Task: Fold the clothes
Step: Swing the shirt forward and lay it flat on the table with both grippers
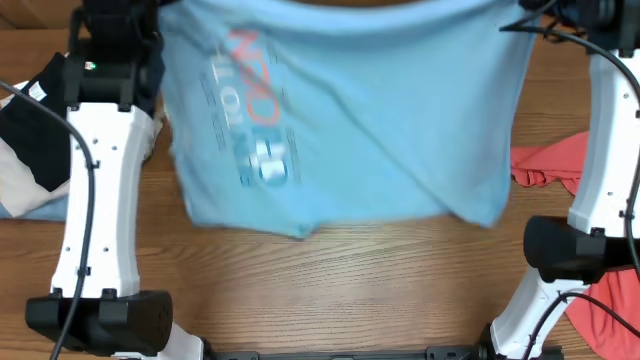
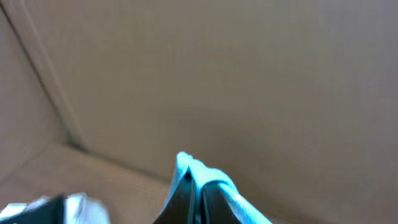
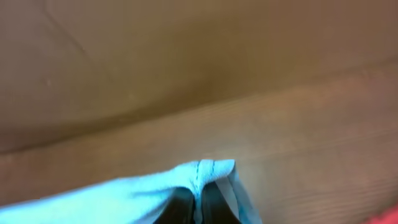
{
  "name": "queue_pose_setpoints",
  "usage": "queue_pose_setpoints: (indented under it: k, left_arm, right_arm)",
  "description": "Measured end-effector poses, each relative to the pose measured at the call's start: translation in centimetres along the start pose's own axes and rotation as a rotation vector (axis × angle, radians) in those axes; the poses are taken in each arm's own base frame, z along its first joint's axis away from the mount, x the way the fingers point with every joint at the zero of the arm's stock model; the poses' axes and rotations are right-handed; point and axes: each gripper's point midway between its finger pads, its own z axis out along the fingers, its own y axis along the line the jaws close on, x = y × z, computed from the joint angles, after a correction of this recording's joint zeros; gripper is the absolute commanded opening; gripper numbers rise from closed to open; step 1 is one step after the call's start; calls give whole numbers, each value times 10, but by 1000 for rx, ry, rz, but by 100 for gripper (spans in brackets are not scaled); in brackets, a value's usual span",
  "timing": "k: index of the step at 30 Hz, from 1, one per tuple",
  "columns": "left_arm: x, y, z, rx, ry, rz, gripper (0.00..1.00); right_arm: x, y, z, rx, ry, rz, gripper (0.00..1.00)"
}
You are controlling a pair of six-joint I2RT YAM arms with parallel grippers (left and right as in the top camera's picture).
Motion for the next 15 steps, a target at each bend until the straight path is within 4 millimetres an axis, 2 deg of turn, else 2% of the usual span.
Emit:
queue_pose_setpoints:
  k: [2,4,7,9,10,12,15]
  left_arm:
    - [-29,8,-3,27,-67,-46,4]
    - [-77,18,-18,69,-172,-87,4]
    - [-143,34,-56,115,-313,-118,4]
    - [-162,42,-81,129,-336,-118,4]
    - [-164,42,-91,139,-325,-114,4]
    - [-153,37,-104,173,-253,-103,4]
    - [-101,26,-104,209,-27,-88,4]
  right_arm:
    - [-20,5,-8,-20,-79,-1,4]
    - [-38,9,-24,-33,-150,-4,4]
    - [-55,12,-56,-39,-225,-9,4]
    - [-57,11,-73,-26,-237,-15,4]
    - [-52,9,-80,-16,-222,-18,4]
    - [-40,4,-84,8,-173,-23,4]
    - [-6,-6,-75,50,-33,-28,6]
